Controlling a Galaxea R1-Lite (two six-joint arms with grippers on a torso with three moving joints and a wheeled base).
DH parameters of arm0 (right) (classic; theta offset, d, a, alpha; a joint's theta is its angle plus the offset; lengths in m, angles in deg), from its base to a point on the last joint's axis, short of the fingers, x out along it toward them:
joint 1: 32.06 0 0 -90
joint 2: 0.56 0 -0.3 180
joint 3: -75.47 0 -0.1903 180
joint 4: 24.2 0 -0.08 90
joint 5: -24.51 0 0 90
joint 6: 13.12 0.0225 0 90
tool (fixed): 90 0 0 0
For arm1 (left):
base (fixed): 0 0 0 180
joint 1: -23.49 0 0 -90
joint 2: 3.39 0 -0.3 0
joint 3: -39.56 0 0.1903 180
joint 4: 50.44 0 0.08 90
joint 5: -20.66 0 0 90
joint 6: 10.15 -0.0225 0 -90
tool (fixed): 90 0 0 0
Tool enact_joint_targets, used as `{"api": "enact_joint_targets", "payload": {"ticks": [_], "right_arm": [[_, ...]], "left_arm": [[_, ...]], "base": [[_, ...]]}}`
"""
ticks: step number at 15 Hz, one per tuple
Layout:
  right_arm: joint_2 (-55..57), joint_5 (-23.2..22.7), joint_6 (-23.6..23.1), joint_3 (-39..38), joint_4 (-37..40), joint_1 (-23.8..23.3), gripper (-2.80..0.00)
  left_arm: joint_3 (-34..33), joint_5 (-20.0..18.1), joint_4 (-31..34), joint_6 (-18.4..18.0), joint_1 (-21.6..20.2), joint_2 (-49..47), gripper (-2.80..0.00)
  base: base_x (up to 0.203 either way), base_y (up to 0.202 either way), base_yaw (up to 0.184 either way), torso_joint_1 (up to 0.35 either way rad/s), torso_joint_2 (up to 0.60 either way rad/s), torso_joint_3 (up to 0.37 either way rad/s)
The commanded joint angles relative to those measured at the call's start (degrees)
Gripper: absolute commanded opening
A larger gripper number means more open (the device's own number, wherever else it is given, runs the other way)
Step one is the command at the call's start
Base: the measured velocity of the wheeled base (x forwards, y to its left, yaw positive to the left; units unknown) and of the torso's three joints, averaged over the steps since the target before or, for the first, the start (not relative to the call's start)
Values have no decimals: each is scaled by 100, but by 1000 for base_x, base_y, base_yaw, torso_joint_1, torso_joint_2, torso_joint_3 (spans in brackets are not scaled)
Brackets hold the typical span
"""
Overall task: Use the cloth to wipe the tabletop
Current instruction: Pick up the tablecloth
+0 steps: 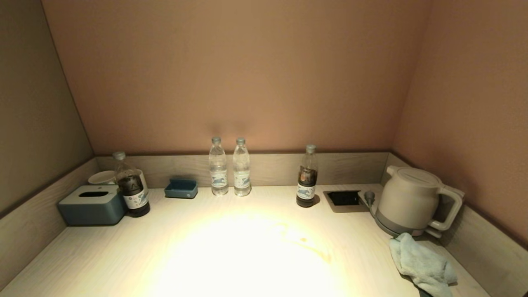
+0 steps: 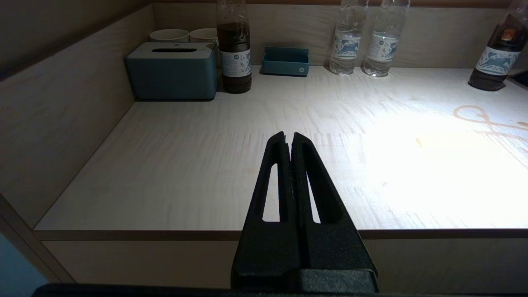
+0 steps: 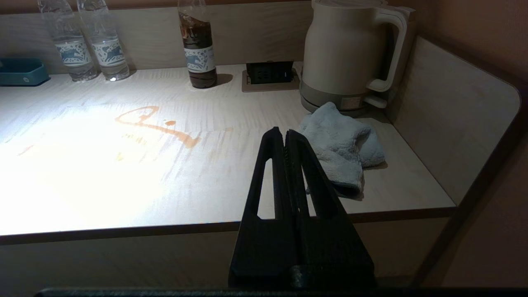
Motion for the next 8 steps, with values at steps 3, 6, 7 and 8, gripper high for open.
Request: {"api": "enact_joint_targets", "payload": {"ticks": [3, 6, 7, 8], "right_arm": [[7, 5, -70, 0, 18, -1, -280], [7, -13, -158, 0, 0, -1, -280], [7, -13, -158, 0, -5, -1, -280], [7, -13, -149, 0, -9, -1, -280]], "left_arm": [[0, -2, 0, 4, 0, 0, -280], [0, -2, 0, 4, 0, 0, -280], [0, -2, 0, 4, 0, 0, -280], [0, -2, 0, 4, 0, 0, -280]], "base": [[0, 0, 0, 0, 0, 0], [0, 0, 0, 0, 0, 0], [0, 0, 0, 0, 0, 0], [0, 0, 0, 0, 0, 0]]}}
